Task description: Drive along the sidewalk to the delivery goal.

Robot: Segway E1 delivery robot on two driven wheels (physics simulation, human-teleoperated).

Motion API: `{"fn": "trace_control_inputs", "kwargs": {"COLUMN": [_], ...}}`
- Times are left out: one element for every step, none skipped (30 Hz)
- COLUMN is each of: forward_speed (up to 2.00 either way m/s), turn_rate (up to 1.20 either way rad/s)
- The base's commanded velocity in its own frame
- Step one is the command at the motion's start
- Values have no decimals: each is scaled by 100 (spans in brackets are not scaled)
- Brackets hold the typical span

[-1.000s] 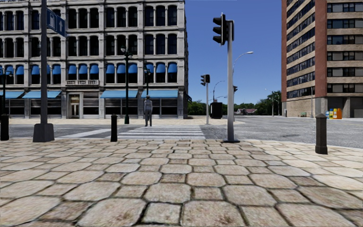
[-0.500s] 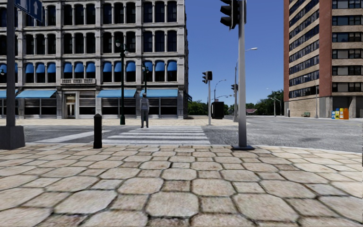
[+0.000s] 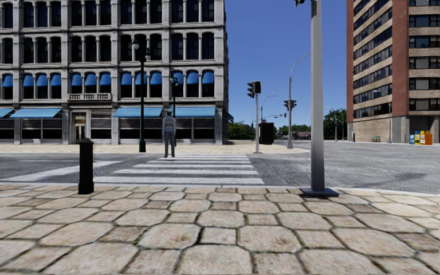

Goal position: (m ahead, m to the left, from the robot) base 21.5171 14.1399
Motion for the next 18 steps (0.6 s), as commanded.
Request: {"fn": "trace_control_inputs", "kwargs": {"forward_speed": [200, 200, 200, 200, 200, 200, 200, 200, 200, 200, 200, 200, 200, 200, 200, 200, 200, 200], "turn_rate": [0, 0, 0, 0, 0, 0, 0, 0, 0, 0, 0, 0, 0, 0, 0, 0, 0, 0]}}
